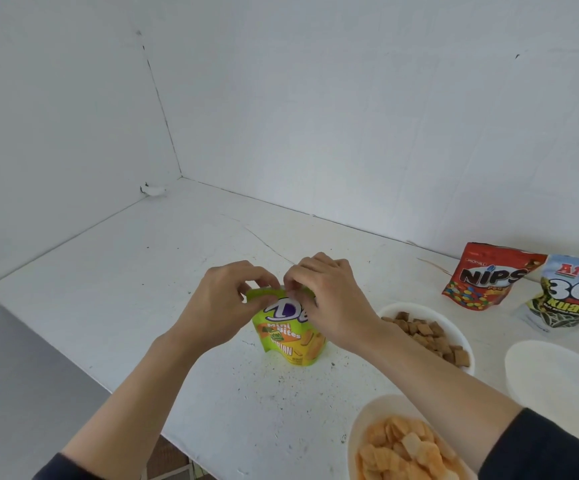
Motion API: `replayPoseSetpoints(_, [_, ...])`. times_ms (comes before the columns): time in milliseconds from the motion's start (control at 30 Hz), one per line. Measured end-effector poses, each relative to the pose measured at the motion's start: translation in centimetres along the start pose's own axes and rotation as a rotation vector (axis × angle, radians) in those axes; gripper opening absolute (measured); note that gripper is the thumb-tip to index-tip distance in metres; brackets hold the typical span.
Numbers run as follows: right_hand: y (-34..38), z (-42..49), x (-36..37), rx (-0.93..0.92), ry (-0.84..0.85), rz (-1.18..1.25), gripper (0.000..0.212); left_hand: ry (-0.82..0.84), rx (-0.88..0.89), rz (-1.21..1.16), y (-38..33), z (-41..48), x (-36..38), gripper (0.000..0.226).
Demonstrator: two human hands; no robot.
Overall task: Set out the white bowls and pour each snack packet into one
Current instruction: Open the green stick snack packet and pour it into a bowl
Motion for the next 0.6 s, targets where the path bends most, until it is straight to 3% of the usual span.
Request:
replayPoseSetpoints(267, [-0.6, 0.3, -0.3, -0.066, -0.024, 0.02, 0.012, 0.11, -0.038, 0.016, 0.3, 1.1, -0.9, 0.013])
replayPoseSetpoints(600, [-0.4, 0.9, -0.3, -0.059, 0.168, 0.124, 0.004, 0.2, -0.096, -0.023, -0.2, 1.4, -1.6, 0.01])
Point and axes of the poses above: each hand's wrist, its own z-axis towards the middle knuckle, its own x-axis out of the palm, y = z × x, the point moved 2 cm from there along z, towards the middle knuckle, and after that the axes turned 14 degrees about -x, right-handed, at the moved point
